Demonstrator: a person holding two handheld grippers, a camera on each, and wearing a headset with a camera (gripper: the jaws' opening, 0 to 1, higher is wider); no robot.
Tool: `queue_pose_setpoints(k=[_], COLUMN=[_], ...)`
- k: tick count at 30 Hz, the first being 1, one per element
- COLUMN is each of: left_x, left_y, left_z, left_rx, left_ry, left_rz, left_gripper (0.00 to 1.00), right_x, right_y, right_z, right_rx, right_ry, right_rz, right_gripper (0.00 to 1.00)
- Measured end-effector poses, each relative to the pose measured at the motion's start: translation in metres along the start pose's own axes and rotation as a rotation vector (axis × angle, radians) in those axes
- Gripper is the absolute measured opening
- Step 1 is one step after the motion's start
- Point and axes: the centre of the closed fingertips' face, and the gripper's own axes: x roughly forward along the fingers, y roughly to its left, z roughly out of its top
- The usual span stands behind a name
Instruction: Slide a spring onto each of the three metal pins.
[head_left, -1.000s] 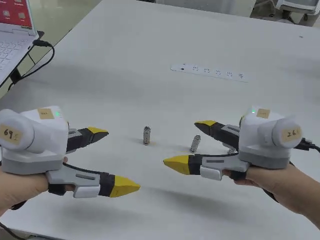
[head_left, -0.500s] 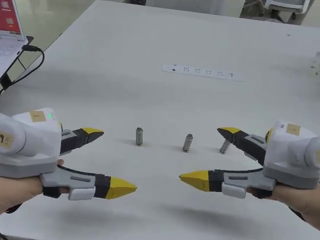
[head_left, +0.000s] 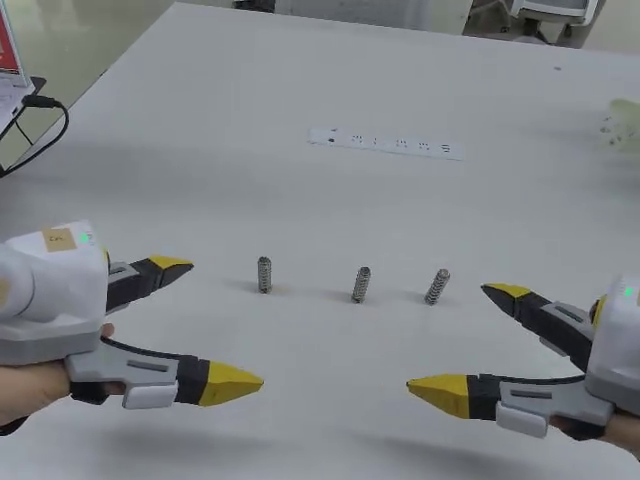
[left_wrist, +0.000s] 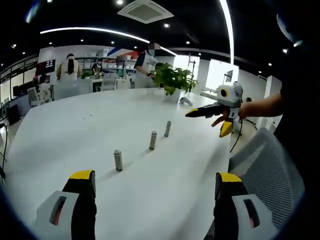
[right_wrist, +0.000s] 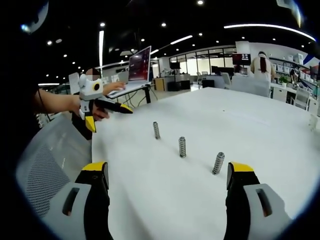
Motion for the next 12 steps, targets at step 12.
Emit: queue_pose_setpoints(k=[12], left_x=[-0.008], left_y=[0.005], left_z=[0.001], left_rx=[-0.004], left_ry=[-0.006], left_rz=[0.020], left_gripper=[0.98], right_x=[-0.014], right_y=[0.001], right_z=[-0.013], right_rx=[-0.019], right_ry=[0.042], right_rz=[-0.032], right_gripper=[0.99])
